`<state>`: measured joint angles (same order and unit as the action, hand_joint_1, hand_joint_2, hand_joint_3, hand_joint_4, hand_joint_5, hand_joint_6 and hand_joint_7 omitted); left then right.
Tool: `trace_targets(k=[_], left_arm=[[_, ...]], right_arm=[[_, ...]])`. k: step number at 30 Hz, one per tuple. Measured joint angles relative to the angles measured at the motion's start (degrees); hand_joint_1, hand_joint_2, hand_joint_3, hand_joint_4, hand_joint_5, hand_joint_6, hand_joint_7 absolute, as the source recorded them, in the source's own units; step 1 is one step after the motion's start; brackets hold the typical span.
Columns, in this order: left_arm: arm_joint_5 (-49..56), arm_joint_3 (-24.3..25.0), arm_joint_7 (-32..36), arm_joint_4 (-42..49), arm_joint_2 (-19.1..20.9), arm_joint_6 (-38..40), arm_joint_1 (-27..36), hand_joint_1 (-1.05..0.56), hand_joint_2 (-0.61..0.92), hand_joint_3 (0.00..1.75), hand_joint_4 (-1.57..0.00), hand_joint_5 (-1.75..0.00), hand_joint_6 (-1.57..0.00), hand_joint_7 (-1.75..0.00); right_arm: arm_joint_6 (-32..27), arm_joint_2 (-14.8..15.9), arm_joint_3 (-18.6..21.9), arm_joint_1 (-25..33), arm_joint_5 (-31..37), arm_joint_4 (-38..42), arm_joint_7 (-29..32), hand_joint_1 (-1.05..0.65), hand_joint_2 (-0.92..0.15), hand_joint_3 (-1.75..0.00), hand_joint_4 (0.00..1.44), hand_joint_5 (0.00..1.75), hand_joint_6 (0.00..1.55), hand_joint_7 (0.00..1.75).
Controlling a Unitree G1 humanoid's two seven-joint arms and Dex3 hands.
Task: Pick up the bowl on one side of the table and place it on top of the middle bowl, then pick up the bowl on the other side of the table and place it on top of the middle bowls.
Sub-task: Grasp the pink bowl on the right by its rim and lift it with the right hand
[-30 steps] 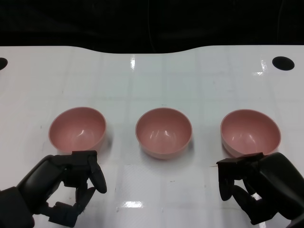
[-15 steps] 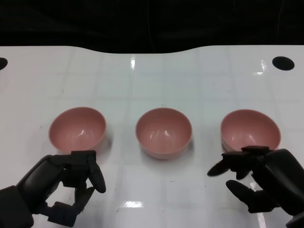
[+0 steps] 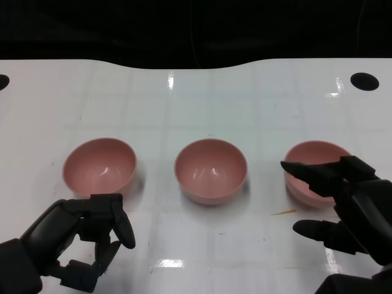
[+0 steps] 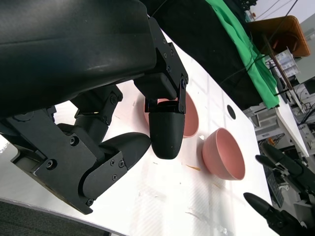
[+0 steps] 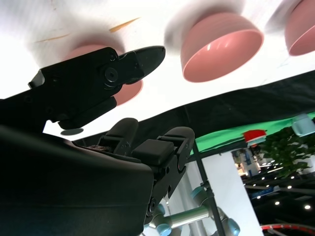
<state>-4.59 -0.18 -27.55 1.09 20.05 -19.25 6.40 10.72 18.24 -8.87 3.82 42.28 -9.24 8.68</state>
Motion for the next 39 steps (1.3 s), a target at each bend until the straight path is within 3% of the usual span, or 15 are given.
trace_targets(k=[7, 18, 23, 28, 33, 36, 37, 38, 39], left_arm=[[0.1, -0.1, 0.0, -0.9, -0.1, 0.2, 0.3, -0.15, 0.40, 1.37, -0.88, -1.71, -0.81, -1.47], [0.1, -0.3, 0.0, -1.1, -0.2, -0.4, 0.9, -0.18, 0.41, 1.35, -0.89, -1.71, -0.81, -1.47], [0.2, -0.4, 0.0, -1.2, -0.2, -0.5, 1.0, -0.17, 0.41, 1.34, -0.89, -1.71, -0.82, -1.46], [0.1, -0.5, 0.0, -1.1, -0.2, -0.9, 1.1, -0.16, 0.41, 1.33, -0.89, -1.70, -0.81, -1.46], [0.0, -0.6, 0.0, -0.9, -0.2, -1.9, 1.2, -0.18, 0.42, 1.32, -0.89, -1.69, -0.81, -1.45], [0.1, -0.6, 0.0, -0.9, -0.2, -1.9, 1.3, -0.19, 0.44, 1.30, -0.89, -1.68, -0.82, -1.44], [0.0, -0.6, 0.0, -0.9, -0.2, -1.9, 1.3, -0.20, 0.44, 1.30, -0.89, -1.67, -0.82, -1.43], [0.0, -0.6, 0.0, -0.9, -0.2, -1.9, 1.4, -0.20, 0.44, 1.30, -0.89, -1.67, -0.83, -1.43], [0.0, -0.6, 0.0, -0.9, -0.2, -1.8, 1.4, -0.19, 0.44, 1.29, -0.89, -1.67, -0.83, -1.43]], right_arm=[[-10.6, 0.0, -0.7, -0.5, 6.0, -4.1, -7.1, -0.63, -0.81, 0.00, 0.03, 0.69, 0.31, 0.00], [-15.3, 1.4, -4.7, -6.5, 12.4, 2.5, -9.9, -0.63, -0.84, 0.00, 0.10, 0.59, 0.33, 0.01], [-15.9, 2.0, -7.1, -10.3, 13.7, 9.4, -9.6, -0.61, -0.84, 0.00, 0.14, 0.54, 0.36, 0.01], [-15.3, 1.9, -10.1, -16.9, 13.7, 21.9, -6.6, -0.57, -0.86, 0.00, 0.34, 0.33, 0.42, 0.01], [-13.4, 1.7, -13.2, -21.3, 13.5, 31.5, -2.5, -0.53, -0.89, -0.01, 0.46, 0.25, 0.49, 0.02], [-11.6, 1.6, -14.5, -23.5, 12.9, 36.6, 0.4, -0.35, -0.91, 0.00, 0.76, 0.40, 0.73, 0.08], [-10.8, 1.6, -14.7, -24.3, 12.6, 38.3, 1.5, -0.30, -0.91, 0.00, 0.78, 0.58, 0.83, 0.05], [-10.1, 1.5, -15.0, -25.0, 12.2, 39.6, 2.5, -0.29, -0.91, 0.00, 0.78, 0.66, 0.87, 0.04], [-9.1, 1.5, -15.1, -25.6, 11.8, 41.0, 3.8, -0.23, -0.91, -0.02, 0.83, 0.99, 1.03, 0.09]])
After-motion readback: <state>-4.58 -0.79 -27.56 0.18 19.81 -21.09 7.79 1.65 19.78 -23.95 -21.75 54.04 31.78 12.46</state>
